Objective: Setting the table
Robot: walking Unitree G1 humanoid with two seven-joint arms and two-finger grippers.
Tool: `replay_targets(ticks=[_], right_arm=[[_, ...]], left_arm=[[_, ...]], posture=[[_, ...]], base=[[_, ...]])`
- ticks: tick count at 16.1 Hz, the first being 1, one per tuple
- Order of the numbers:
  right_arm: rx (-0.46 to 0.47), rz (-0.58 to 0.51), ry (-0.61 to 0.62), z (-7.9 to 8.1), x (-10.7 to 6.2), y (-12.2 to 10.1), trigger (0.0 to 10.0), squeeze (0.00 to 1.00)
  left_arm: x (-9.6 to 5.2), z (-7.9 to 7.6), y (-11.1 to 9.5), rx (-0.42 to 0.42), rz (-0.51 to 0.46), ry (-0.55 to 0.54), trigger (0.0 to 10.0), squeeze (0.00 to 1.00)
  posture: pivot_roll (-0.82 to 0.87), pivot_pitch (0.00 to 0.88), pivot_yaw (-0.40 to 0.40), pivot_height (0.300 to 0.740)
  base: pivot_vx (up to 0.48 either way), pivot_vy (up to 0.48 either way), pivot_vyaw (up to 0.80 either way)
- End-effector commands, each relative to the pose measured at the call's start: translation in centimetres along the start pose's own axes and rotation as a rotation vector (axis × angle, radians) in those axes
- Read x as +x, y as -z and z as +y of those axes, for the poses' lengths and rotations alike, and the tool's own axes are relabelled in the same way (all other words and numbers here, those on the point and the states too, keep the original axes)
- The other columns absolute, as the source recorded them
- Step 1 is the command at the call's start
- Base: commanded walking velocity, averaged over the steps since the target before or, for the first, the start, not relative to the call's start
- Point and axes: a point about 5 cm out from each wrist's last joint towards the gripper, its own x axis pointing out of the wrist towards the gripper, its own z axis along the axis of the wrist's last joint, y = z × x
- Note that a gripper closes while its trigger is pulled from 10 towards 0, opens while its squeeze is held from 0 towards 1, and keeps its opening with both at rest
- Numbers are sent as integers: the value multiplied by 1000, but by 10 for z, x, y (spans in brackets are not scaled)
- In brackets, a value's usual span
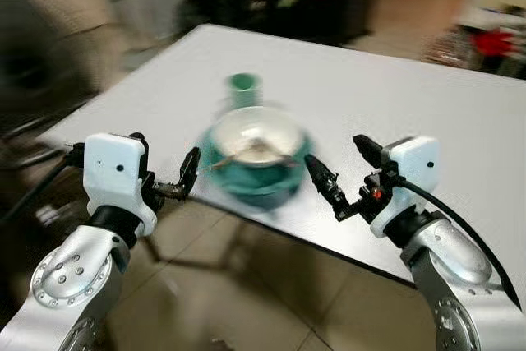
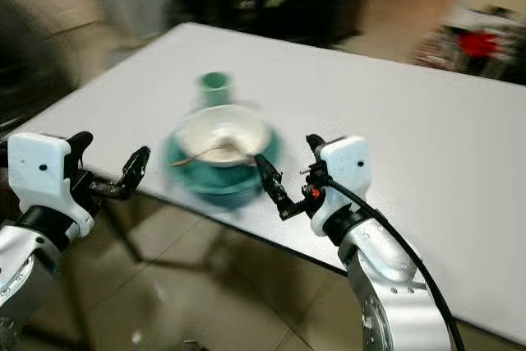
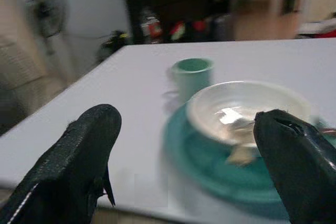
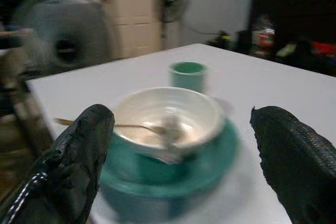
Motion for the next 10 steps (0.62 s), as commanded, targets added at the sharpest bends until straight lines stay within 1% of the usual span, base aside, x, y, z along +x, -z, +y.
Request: replay_targets(ticks=[1, 3, 4, 5, 6, 7, 8, 9, 10], right_arm=[[13, -8, -11, 2, 1, 1, 10000, 1000], [11, -9, -6, 1, 0, 2, 10000, 1000], [8, -15, 22, -4, -1, 2, 10000, 1000], [-4, -17, 46, -7, 0, 3, 10000, 1000], [-12, -22, 62, -9, 0, 2, 10000, 1000], [-33, -33, 102, -15, 1, 1, 10000, 1000], [-15, -53, 145, -21, 2, -1, 10000, 1000], [-11, -58, 164, -23, 2, -2, 10000, 1000], [-12, -67, 176, -25, 2, -2, 10000, 1000]], left_arm=[[0, 2, 1, 8, 6, -10, 10000, 0], [0, 2, 2, -26, 3, -35, 10000, 0], [0, 5, 4, -46, 12, -70, 10000, 0], [-1, 6, 6, -73, 15, -83, 10000, 0], [-2, 6, 7, -77, 17, -90, 10000, 278], [-3, 7, 8, -79, 22, -101, 10000, 1000], [-2, 13, 6, -46, -17, -174, 10000, 1000], [-1, 14, 7, -49, -17, -182, 10000, 1000], [-1, 16, 3, -46, -60, -236, 10000, 1000]], posture=[[3, 6, 57, 740], [4, 1, 51, 740], [5, 0, 45, 740], [9, 0, 41, 740], [10, 0, 39, 740], [12, 0, 35, 740], [13, 0, 31, 740], [15, 0, 29, 740], [16, 0, 29, 740]], base=[[0, 0, 800], [0, 0, 800], [0, 0, 800], [0, 0, 800], [0, 0, 800], [0, 0, 800], [0, 0, 800], [0, 0, 800], [0, 0, 800]])
